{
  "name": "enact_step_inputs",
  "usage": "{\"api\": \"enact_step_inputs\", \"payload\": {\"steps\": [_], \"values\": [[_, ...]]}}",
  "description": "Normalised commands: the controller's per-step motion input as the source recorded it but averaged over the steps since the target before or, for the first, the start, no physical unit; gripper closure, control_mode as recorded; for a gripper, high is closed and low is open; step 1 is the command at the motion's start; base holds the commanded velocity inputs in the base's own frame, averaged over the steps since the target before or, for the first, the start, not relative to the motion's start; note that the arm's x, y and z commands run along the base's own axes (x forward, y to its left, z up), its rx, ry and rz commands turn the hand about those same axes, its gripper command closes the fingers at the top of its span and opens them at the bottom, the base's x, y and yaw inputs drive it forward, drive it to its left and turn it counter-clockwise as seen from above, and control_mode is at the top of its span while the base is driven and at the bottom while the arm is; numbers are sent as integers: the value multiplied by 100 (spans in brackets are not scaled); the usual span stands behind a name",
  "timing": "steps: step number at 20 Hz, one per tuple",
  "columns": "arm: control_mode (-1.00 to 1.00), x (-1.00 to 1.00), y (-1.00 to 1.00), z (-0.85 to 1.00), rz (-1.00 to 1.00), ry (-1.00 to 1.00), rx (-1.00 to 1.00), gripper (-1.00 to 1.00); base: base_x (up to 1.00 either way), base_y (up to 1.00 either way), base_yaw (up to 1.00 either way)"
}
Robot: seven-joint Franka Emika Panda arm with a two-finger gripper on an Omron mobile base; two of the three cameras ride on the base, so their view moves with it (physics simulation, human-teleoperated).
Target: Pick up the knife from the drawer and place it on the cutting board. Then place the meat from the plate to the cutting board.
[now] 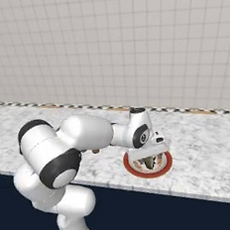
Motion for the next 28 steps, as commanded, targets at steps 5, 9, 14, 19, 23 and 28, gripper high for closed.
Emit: {"api": "enact_step_inputs", "payload": {"steps": [5, 9, 14, 19, 23, 28], "values": [[-100, 10, -5, -29, 6, 0, 5, -100, 0, 0, 0], [-100, 2, 0, -16, 0, 2, 4, -100, 0, 0, 0], [-100, 5, 0, -34, 0, 7, 0, 100, 0, 0, 0], [-100, -5, 2, 7, 3, 0, 2, 100, 0, 0, 0], [-100, -23, 17, 84, 9, -6, 10, 100, 0, 0, 0], [-100, -8, 88, 87, 8, -9, 11, 100, 0, 0, 0]]}}
